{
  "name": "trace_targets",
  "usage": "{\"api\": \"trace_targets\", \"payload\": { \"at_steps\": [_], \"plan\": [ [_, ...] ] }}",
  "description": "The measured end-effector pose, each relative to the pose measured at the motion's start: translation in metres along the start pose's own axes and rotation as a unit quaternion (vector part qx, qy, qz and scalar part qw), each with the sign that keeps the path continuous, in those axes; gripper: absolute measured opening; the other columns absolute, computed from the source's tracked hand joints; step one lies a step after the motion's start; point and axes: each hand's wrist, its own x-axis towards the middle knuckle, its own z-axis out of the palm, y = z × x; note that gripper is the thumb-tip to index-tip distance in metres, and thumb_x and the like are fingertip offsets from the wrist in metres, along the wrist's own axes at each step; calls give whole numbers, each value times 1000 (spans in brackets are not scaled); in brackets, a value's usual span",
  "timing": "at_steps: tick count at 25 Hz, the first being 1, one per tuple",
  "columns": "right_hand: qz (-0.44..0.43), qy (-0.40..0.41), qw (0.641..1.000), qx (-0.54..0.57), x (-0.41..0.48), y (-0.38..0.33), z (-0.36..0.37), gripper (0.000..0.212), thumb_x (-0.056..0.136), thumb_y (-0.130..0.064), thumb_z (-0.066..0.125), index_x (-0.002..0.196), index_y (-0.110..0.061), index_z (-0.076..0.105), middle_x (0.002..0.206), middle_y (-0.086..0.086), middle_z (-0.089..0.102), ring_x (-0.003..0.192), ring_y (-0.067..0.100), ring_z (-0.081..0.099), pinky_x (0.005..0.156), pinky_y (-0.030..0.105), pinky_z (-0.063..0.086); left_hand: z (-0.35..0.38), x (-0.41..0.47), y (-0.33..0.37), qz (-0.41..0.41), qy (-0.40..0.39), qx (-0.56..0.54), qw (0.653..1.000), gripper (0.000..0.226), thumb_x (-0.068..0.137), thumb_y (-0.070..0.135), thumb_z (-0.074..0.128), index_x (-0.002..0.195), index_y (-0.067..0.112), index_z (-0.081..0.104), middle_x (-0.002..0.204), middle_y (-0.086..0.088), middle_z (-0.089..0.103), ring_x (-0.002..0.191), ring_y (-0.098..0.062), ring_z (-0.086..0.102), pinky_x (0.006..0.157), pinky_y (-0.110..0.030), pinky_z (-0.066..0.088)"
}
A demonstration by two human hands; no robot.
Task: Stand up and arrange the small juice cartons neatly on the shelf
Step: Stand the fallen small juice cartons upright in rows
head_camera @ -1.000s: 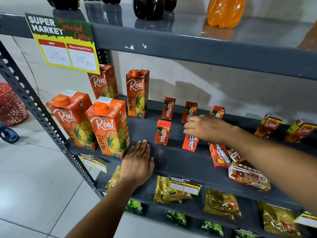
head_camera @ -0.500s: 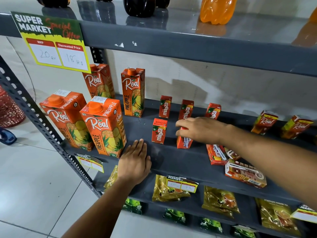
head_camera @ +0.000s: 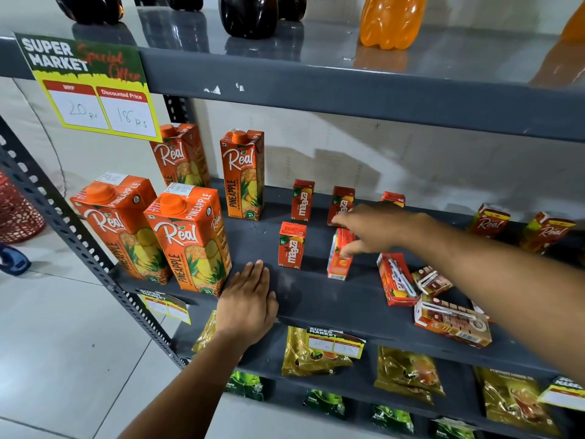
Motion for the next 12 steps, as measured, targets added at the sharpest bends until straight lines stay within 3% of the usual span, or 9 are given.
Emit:
{"api": "trace_targets", "payload": {
  "at_steps": [2,5,7,10,12],
  "plan": [
    [29,-11,999,32,0,1,-1,65,81,-63,60,131,-24,47,123,6,59,95,20,58,79,39,53,0,0,0,0,1,-1,1000,54,88,32,36,123,-2,59,132,-21,57,123,-35,54,101,-48,43],
    [-23,-57,995,74,-5,-2,-4,62,84,-44,68,140,-27,44,139,3,46,121,22,48,97,40,46,0,0,0,-5,-2,4,1000,55,87,33,35,123,-1,60,132,-20,58,122,-35,55,101,-48,42],
    [-14,-59,995,85,-5,-7,-6,47,87,-40,66,129,-24,55,130,4,57,112,21,55,91,39,49,0,1,0,-7,-4,3,1000,55,87,33,35,123,-1,59,132,-19,58,122,-35,54,102,-48,42],
    [22,-37,993,108,1,-12,-5,27,88,-47,63,92,-21,59,99,2,68,85,18,63,69,33,50,0,1,0,-6,-6,2,1000,55,86,33,36,122,-1,60,132,-19,58,122,-35,55,101,-48,42],
    [26,-39,991,124,1,-15,-4,26,88,-47,63,91,-22,59,94,-1,67,84,18,64,66,30,47,0,1,0,-7,-5,-1,1000,55,86,32,36,122,-2,60,132,-20,58,122,-35,55,101,-49,43]
  ]
}}
